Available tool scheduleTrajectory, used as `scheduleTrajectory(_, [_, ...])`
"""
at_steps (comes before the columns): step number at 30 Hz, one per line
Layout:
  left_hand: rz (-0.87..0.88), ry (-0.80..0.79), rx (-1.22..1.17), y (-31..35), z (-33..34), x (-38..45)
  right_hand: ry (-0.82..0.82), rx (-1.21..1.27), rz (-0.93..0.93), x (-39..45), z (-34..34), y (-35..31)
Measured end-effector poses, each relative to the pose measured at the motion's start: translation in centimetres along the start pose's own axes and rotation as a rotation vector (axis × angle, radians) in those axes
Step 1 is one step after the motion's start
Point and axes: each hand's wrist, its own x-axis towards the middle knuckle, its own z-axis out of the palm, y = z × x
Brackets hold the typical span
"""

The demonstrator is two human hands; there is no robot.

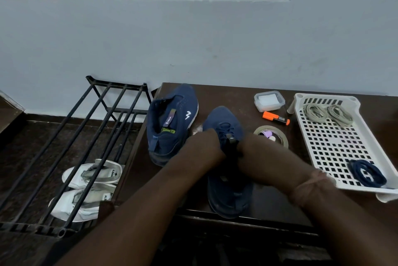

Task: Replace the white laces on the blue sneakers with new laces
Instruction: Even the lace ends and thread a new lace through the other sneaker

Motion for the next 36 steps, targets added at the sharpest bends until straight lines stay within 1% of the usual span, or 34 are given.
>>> scheduleTrajectory(2, [-0.016, 0.08, 0.039, 0.5, 0.6, -0.5, 0.065, 0.17, 0.044, 0.2, -1.4, 1.4])
scheduleTrajectory(4, [-0.013, 0.127, 0.057, 1.0, 1.2, -0.8, 0.127, 0.263, 0.075, 0.3, -1.9, 2.3])
scheduleTrajectory(6, [-0.017, 0.13, 0.075, 1.2, 1.5, -0.9, 0.112, 0.284, 0.077, 0.3, -1.7, 2.3])
scheduleTrajectory(8, [-0.041, 0.094, 0.062, 1.5, 1.2, -0.9, 0.083, 0.295, 0.075, 0.7, -1.5, 2.5])
scheduleTrajectory(10, [-0.074, 0.001, 0.052, 1.6, 0.1, -1.0, 0.054, 0.302, 0.097, 1.2, -1.0, 2.7])
scheduleTrajectory(11, [-0.072, -0.089, 0.021, 1.4, -0.7, -1.0, 0.033, 0.315, 0.128, 1.5, -0.8, 2.9])
scheduleTrajectory(13, [-0.05, -0.298, -0.134, 0.5, -2.5, -1.0, -0.001, 0.303, 0.2, 1.8, -0.4, 3.0])
scheduleTrajectory(14, [-0.055, -0.372, -0.236, -0.1, -3.5, -1.3, -0.017, 0.281, 0.231, 2.0, -0.1, 3.1])
scheduleTrajectory(15, [-0.064, -0.405, -0.348, -0.8, -4.5, -1.5, -0.031, 0.275, 0.251, 2.3, 0.2, 3.1])
scheduleTrajectory(16, [-0.067, -0.393, -0.459, -1.5, -5.3, -1.6, -0.073, 0.273, 0.267, 2.4, 0.4, 2.8])
scheduleTrajectory(17, [-0.07, -0.338, -0.545, -2.1, -6.1, -1.7, -0.134, 0.238, 0.262, 2.5, 0.6, 2.5])
scheduleTrajectory(18, [-0.08, -0.236, -0.598, -2.8, -6.7, -1.5, -0.19, 0.19, 0.231, 2.7, 0.8, 2.3])
scheduleTrajectory(19, [-0.099, -0.087, -0.604, -3.5, -7.3, -1.3, -0.233, 0.134, 0.194, 2.9, 0.9, 2.1])
scheduleTrajectory(20, [-0.13, 0.093, -0.571, -4.3, -7.6, -0.7, -0.239, 0.091, 0.166, 3.0, 1.0, 1.9])
scheduleTrajectory(21, [-0.164, 0.263, -0.526, -5.3, -7.8, 0.1, -0.209, 0.08, 0.152, 3.1, 1.0, 1.8])
scheduleTrajectory(22, [-0.201, 0.388, -0.481, -6.2, -8.0, 0.7, -0.147, 0.068, 0.13, 3.1, 0.9, 1.7])
scheduleTrajectory(23, [-0.244, 0.461, -0.444, -7.0, -8.1, 1.1, -0.078, 0.044, 0.11, 3.1, 0.8, 1.5])
scheduleTrajectory(24, [-0.294, 0.491, -0.383, -7.6, -8.1, 1.3, -0.008, 0.054, 0.099, 3.0, 0.7, 1.3])
scheduleTrajectory(26, [-0.397, 0.464, -0.206, -8.8, -8.0, 1.7, 0.08, 0.089, 0.111, 3.2, 0.8, 1.3])
scheduleTrajectory(27, [-0.45, 0.43, -0.179, -9.2, -7.9, 1.8, 0.113, 0.112, 0.12, 3.3, 0.8, 1.1])
scheduleTrajectory(29, [-0.515, 0.345, -0.255, -10.0, -7.7, 2.0, 0.179, 0.164, 0.129, 3.5, 0.9, 1.0])
scheduleTrajectory(31, [-0.494, 0.257, -0.284, -10.7, -7.5, 2.1, 0.239, 0.212, 0.124, 3.4, 1.0, 0.8])
scheduleTrajectory(33, [-0.47, 0.204, -0.183, -10.9, -7.5, 2.0, 0.282, 0.238, 0.117, 3.4, 1.0, 0.5])
scheduleTrajectory(35, [-0.454, 0.233, -0.065, -10.8, -7.5, 2.0, 0.309, 0.249, 0.097, 3.6, 1.2, 0.3])
scheduleTrajectory(36, [-0.45, 0.263, -0.046, -10.7, -7.6, 2.0, 0.316, 0.252, 0.09, 3.6, 1.3, 0.3])
